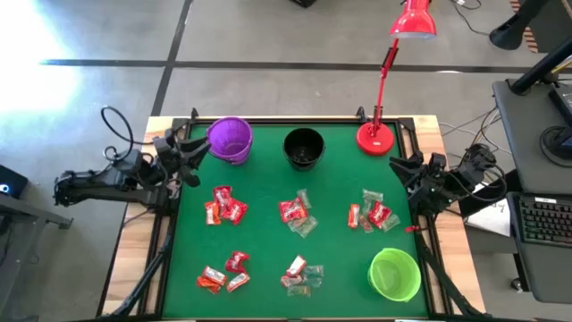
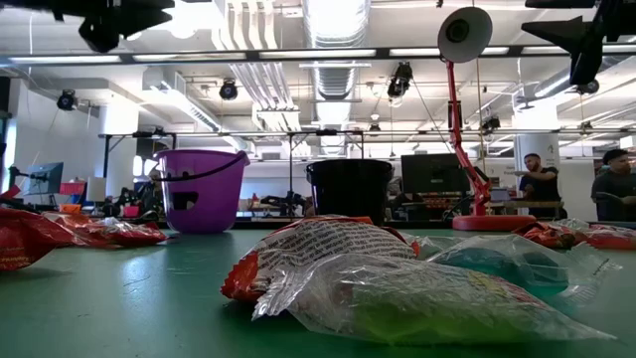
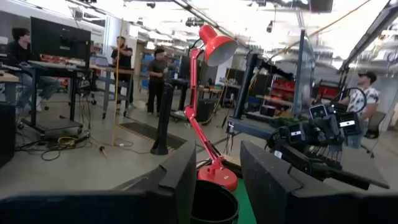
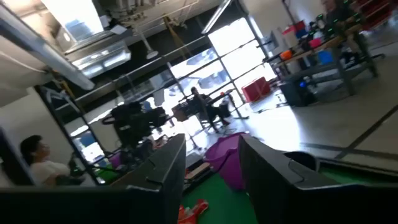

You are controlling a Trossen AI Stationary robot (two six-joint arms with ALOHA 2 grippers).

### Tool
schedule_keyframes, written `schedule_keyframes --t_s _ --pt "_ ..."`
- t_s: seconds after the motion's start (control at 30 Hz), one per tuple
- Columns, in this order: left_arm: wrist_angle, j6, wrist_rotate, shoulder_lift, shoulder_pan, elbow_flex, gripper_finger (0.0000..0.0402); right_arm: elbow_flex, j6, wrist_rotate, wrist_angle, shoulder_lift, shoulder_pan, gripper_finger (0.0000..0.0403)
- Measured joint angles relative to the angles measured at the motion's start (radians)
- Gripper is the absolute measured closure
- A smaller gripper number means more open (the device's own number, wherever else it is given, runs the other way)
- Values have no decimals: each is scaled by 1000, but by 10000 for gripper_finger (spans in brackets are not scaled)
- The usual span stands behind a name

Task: Sort candy
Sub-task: Put the red candy pack into the black bucket

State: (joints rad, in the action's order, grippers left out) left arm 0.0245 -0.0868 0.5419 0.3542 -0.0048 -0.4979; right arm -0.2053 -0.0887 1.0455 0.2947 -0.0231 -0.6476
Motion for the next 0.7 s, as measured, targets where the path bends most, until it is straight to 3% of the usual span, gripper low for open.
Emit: schedule_keyframes --t_s 0.13,0.37,0.5,0.7 --pt "-192 0 0 72 0 -149 294 -49 97 57 2 0 0 243" --pt "-489 -40 -2 177 0 -349 314 -173 273 55 3 0 0 241" --pt "-653 -104 -23 221 0 -409 323 -243 299 41 3 0 0 246" --pt "-807 -229 -86 267 -1 -414 326 -318 331 -91 5 -21 0 250"
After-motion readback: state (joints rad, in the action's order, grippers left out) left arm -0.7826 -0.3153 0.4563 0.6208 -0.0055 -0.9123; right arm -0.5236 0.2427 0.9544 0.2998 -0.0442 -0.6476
